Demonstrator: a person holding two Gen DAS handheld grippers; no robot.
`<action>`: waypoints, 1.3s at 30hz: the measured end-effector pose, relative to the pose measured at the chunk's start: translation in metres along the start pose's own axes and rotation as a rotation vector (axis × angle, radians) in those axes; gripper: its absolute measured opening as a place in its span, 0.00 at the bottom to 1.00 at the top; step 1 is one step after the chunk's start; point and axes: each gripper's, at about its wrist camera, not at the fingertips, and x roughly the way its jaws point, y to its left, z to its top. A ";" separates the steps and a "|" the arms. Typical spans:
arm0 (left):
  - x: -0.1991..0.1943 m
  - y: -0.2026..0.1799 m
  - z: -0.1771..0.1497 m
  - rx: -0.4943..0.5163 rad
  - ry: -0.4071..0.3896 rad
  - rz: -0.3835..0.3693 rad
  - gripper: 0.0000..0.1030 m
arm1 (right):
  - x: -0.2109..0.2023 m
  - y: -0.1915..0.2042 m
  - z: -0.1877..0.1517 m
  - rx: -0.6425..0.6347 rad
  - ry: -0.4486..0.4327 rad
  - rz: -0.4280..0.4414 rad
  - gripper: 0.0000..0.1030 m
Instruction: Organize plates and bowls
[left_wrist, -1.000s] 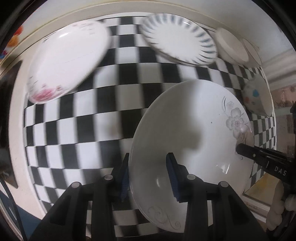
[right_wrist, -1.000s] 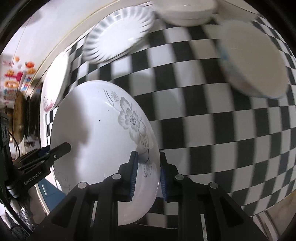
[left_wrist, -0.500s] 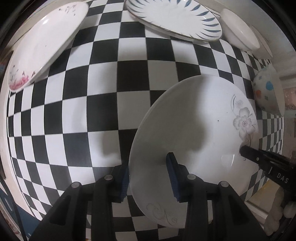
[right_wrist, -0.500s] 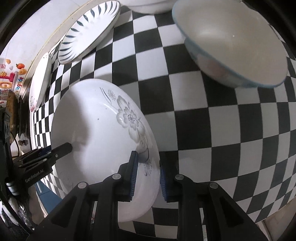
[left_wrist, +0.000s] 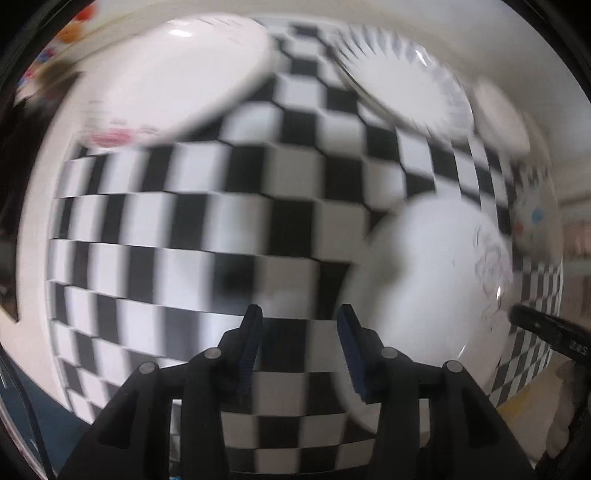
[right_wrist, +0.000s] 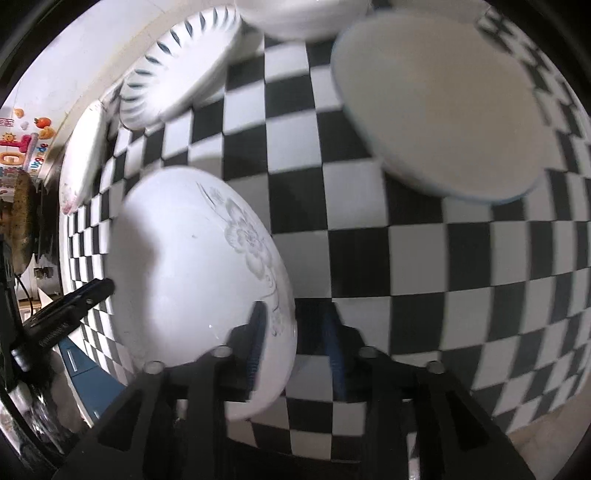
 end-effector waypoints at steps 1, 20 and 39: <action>-0.014 0.013 0.002 -0.006 -0.040 0.015 0.40 | -0.010 0.004 -0.001 -0.007 -0.018 0.019 0.59; 0.015 0.205 0.174 -0.234 -0.064 -0.069 0.53 | 0.059 0.284 0.166 -0.237 -0.063 0.099 0.99; 0.054 0.164 0.217 -0.045 -0.001 -0.061 0.40 | 0.120 0.286 0.210 -0.125 0.003 0.045 0.21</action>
